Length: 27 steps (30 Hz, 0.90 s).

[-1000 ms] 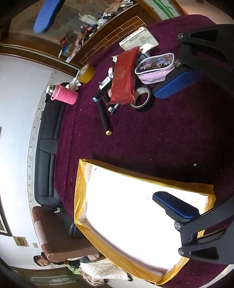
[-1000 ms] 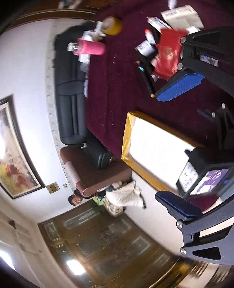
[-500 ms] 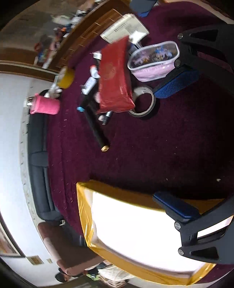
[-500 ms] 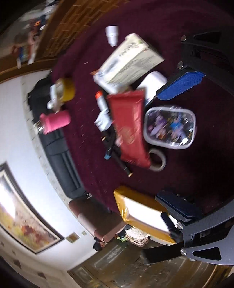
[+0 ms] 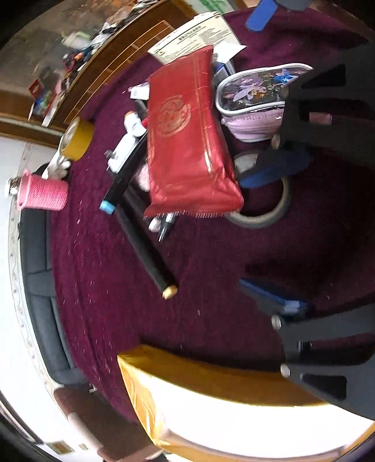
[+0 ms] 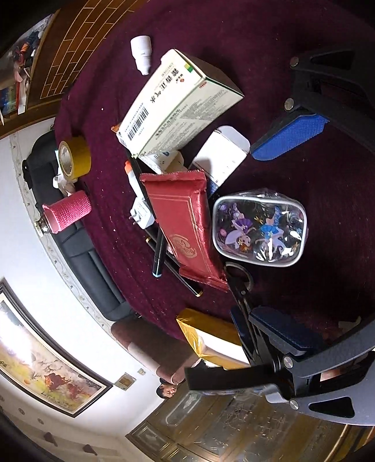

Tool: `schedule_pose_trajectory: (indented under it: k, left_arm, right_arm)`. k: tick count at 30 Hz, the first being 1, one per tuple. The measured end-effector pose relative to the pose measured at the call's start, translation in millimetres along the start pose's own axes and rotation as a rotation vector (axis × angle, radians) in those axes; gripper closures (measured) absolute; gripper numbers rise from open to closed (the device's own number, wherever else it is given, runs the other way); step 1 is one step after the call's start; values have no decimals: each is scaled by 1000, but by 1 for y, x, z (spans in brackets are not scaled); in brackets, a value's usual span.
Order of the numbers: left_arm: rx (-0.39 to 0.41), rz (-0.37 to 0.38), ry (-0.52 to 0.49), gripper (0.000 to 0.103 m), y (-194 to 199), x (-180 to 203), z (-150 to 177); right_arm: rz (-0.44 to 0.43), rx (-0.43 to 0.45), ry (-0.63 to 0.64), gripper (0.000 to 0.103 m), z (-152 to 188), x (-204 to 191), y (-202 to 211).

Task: Organize objects
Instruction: 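Lower the left gripper onto the black tape roll and close on it, then grasp the teal-capped black marker with the right gripper while the left holds the tape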

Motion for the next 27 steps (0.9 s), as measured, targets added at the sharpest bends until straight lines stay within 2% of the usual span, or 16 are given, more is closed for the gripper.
schedule_pose_trajectory:
  k: [1,5,8,13,15,16,21,27]
  left_arm:
    - [-12,8,-6,52,-3,2,1]
    - [5,-53,-91,52,-7,13,1]
    - [27,-82,-116,49,-8,16,-1]
    - [43,-32,-90,50,-9,11,-4]
    - [54,-22,-102,67,-6,10,-2]
    - [55,-20,-106,91,-4,11,-1]
    - [63,9,-73,93,3,7,7]
    - [113,119,40,93,36,-10,24]
  right_arm:
    - [-2,4,-2,0,0,2,1]
    - [2,13,-14,0,-3,10,3]
    - [8,14,-22,0,-4,15,4]
    - [15,21,-32,0,-6,21,8]
    - [19,25,-30,0,-7,21,9]
    - [24,26,-25,0,-7,20,9]
    - [27,11,-4,0,-4,16,5]
    - [30,16,38,0,-12,6,9]
Point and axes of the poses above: each gripper's, at about its wrist camera, not at the fingertips, and y roughly against the way its jaws point, x to its right, z to its underside, the point moved 3 cm from there along -y, roughly the way its jaws point, and after that the axes turned 3 degrees about z, right-handed, at the moved point
